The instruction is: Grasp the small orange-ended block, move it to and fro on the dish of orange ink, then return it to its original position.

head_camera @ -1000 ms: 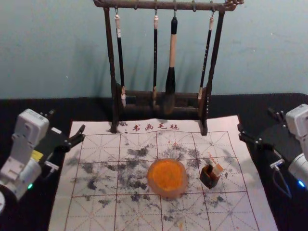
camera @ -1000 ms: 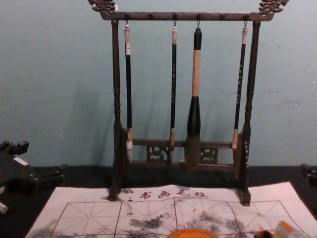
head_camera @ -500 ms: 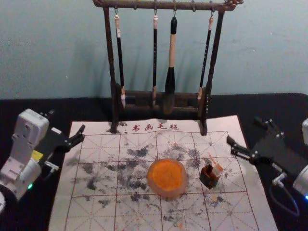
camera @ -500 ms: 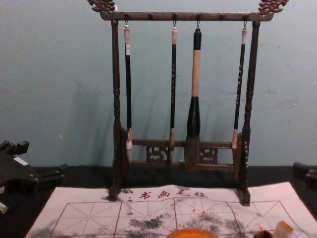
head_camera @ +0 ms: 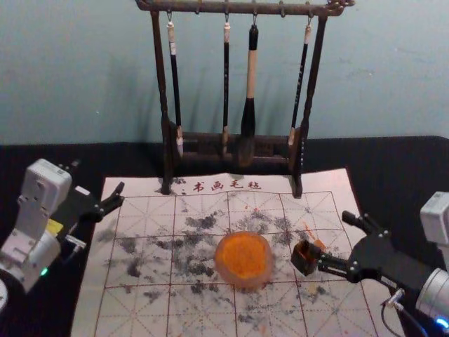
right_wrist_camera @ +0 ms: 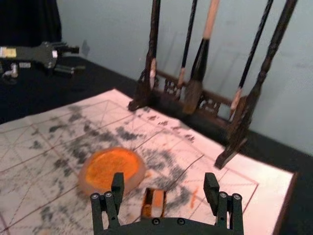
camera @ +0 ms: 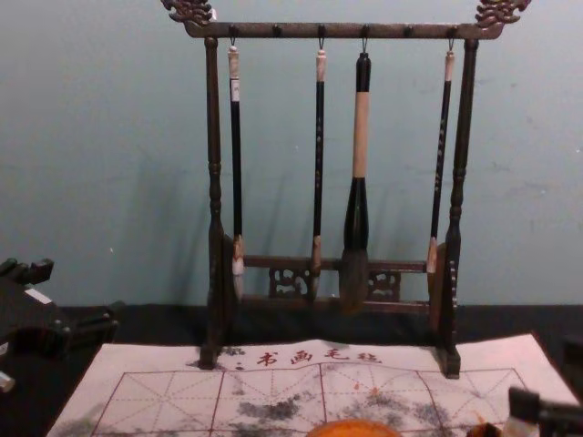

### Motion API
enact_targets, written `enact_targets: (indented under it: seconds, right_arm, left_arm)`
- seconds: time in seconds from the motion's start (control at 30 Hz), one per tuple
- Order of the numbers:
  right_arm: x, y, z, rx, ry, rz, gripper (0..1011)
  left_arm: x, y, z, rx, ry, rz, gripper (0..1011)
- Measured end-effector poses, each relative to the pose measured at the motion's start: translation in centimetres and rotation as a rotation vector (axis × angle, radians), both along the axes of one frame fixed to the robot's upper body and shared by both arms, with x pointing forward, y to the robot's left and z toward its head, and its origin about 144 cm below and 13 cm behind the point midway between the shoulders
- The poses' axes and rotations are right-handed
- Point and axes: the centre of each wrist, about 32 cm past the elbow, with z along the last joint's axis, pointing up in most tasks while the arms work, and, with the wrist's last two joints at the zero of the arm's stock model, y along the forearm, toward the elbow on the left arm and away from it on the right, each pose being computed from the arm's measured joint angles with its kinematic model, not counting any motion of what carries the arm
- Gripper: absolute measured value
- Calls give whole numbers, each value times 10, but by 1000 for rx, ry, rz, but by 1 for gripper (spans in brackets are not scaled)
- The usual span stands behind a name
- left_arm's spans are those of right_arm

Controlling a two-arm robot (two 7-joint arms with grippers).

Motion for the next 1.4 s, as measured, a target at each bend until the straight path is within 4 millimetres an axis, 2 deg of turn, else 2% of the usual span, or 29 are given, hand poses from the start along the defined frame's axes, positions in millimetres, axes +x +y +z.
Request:
enact_targets:
  seconds: [0.63, 1.4]
  right_arm:
    - [12, 1, -12, 4, 112, 2, 1002]
    - [21, 3, -16, 1, 149, 7, 1002]
  left_arm:
    - [0, 0, 0, 0, 0, 0, 1002]
    - [0, 0, 0, 0, 0, 0, 1001]
